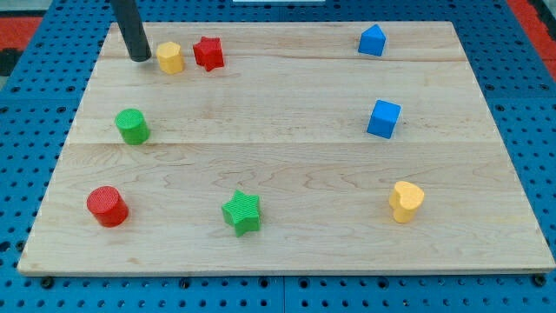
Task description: Move the yellow heart closer to the red star and yellow hexagon
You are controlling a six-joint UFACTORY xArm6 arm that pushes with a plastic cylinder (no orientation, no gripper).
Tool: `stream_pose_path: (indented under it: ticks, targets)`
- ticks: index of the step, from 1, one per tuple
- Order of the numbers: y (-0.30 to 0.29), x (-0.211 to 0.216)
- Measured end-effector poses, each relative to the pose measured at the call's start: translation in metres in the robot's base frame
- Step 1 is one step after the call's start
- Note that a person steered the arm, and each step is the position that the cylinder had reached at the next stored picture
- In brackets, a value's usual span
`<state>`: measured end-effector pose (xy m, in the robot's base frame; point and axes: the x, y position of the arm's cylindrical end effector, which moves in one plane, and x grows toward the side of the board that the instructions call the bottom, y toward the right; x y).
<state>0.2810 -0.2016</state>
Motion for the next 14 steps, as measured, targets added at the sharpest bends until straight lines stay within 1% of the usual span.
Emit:
stream_pose_path:
  ticks: [1,2,3,4,5,6,7,8,9,10,12,13,14]
  targets:
    - [0.041,0.011]
    - [0.059,0.021]
    - [0.133,0.071]
    - [0.234,0.13]
    - [0.34,0.2]
    - [0.398,0.258]
    - [0.379,0.275]
    - [0.295,0.237]
    - [0.248,0.241]
    - [0.249,0.275]
    - [0.191,0.166]
    - [0.178,0.164]
    - [0.156,0.178]
